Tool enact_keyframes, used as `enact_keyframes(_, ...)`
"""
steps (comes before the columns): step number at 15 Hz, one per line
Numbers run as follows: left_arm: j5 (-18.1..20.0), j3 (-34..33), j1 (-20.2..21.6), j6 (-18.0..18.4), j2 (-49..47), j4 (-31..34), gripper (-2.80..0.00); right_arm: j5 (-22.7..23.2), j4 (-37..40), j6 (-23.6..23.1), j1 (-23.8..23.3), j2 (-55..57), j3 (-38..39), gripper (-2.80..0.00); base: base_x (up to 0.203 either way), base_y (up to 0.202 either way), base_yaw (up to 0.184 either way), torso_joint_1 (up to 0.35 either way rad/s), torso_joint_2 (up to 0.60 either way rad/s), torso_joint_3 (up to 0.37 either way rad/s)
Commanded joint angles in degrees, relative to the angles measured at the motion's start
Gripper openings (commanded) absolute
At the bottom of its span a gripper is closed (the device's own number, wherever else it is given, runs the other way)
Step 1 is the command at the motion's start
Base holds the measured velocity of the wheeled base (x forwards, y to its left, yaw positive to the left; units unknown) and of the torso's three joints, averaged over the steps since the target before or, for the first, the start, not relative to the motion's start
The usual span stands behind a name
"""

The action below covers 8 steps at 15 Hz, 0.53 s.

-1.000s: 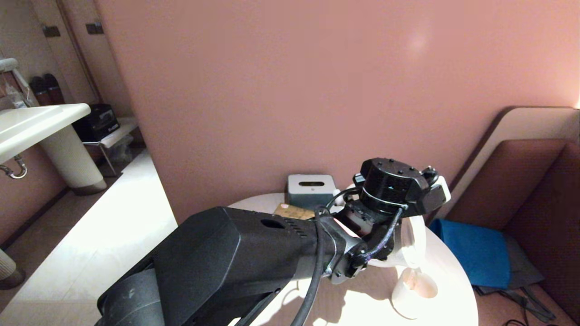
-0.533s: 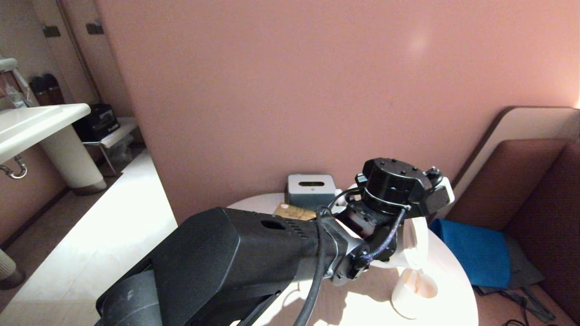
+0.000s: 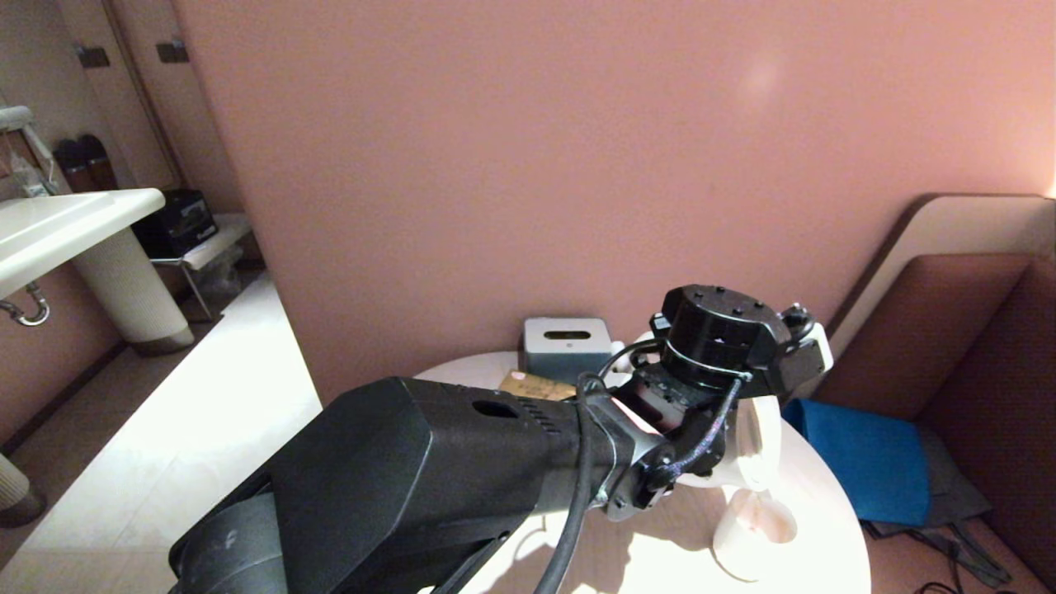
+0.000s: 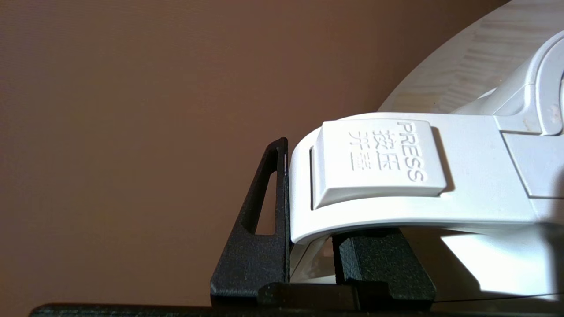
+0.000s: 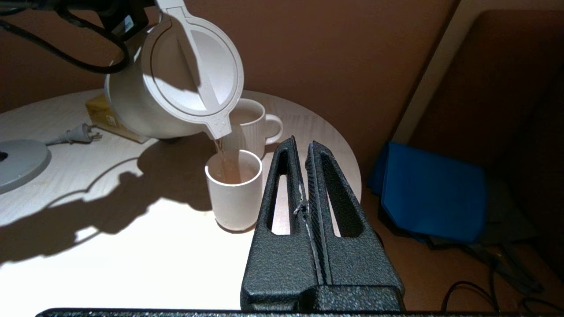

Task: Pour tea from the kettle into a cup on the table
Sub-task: Pour water into the cup

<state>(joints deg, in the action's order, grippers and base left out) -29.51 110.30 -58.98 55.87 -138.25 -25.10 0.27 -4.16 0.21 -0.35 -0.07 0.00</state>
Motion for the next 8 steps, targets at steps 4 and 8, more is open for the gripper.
enact_keyframes(4, -0.2, 0.0, -0.1, 1.1, 0.1, -0.1, -2.80, 0.0, 0.0, 0.0, 0.0, 0.1, 0.0, -2.80, 0.000, 0.000, 0.000, 0.000, 0.00, 0.000)
enact_keyframes(8, -0.2, 0.0, -0.4, 2.2, 0.1, -0.1, -2.80, 0.1, 0.0, 0.0, 0.0, 0.1, 0.0, -2.80, 0.000, 0.000, 0.000, 0.000, 0.00, 0.000)
